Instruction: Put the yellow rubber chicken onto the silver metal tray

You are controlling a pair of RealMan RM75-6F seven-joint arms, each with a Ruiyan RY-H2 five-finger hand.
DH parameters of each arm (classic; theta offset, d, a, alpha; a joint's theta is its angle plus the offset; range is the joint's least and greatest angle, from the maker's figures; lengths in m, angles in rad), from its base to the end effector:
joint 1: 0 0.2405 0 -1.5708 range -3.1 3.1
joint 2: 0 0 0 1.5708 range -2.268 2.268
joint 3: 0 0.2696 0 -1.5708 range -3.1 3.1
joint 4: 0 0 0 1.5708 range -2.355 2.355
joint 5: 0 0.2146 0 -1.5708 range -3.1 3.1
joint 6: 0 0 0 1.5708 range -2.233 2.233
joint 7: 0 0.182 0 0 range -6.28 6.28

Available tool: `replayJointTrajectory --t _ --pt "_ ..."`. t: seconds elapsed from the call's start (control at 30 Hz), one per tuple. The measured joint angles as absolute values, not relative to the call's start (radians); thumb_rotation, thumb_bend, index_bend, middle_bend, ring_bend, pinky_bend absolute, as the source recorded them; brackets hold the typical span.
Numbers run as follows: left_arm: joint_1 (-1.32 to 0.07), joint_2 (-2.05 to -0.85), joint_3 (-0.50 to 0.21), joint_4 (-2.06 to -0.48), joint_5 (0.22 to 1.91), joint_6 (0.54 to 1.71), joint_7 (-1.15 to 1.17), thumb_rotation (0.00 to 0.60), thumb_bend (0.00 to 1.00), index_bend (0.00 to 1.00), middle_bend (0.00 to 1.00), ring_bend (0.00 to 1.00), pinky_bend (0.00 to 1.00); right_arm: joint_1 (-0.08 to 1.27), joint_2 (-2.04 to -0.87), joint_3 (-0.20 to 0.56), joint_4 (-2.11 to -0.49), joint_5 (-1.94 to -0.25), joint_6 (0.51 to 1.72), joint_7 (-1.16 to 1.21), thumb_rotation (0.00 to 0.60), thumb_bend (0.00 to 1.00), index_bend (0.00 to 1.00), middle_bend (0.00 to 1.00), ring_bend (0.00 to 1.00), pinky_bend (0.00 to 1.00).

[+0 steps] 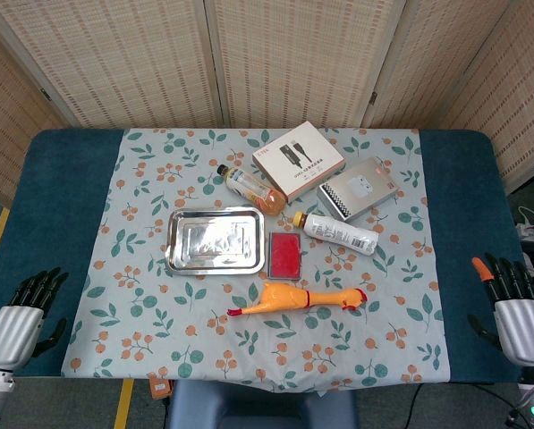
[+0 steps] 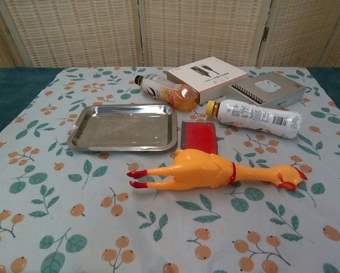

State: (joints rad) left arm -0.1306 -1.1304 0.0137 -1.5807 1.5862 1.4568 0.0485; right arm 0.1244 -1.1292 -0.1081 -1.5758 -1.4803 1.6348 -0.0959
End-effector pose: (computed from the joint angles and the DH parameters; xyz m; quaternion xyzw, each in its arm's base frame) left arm -0.3146 0.2204 0.1382 -0.6577 -0.3583 -0.3685 0.5506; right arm -0.3299 -0.2004 0.1622 0.6197 -0.3413 0.3554 0.6108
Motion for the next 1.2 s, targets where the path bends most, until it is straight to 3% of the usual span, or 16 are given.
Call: replayJointTrajectory --t 0.23,0.4,0.6,0.87,1.2 --pt "-0.133 -1.131 0.015 -1.587 1.582 1.447 0.049 0.600 0.45 0.00 0.00 0.00 0.10 0.132 -1.137 -0.099 -1.599 -1.503 1.569 -0.060 0.600 0.21 0.01 0.00 0.00 0.00" --pt "-0.140 -1.123 0.010 -1.578 1.574 1.435 0.018 0.600 0.45 0.00 0.00 0.00 0.10 0.180 -1.169 -0.082 -1.627 -1.530 1.482 -0.038 0.600 0.21 0.12 0.00 0.00 0.00" --pt "-0.143 -1.106 0.010 -1.580 1.567 1.425 -0.010 0.600 0.45 0.00 0.00 0.00 0.10 0.288 -1.227 -0.041 -1.702 -1.512 1.288 -0.178 0.600 0.21 0.24 0.00 0.00 0.00" --pt "-0.137 -1.083 0.020 -1.585 1.583 1.435 -0.060 0.600 0.45 0.00 0.00 0.00 0.10 0.422 -1.423 0.036 -1.760 -1.349 1.102 -0.504 0.600 0.21 0.36 0.00 0.00 0.00" --pt "-0.124 -1.057 0.028 -1.574 1.606 1.467 -0.131 0.600 0.45 0.00 0.00 0.00 0.10 0.518 -1.620 0.106 -1.711 -1.114 1.063 -0.727 0.600 0.21 0.36 0.00 0.00 0.00"
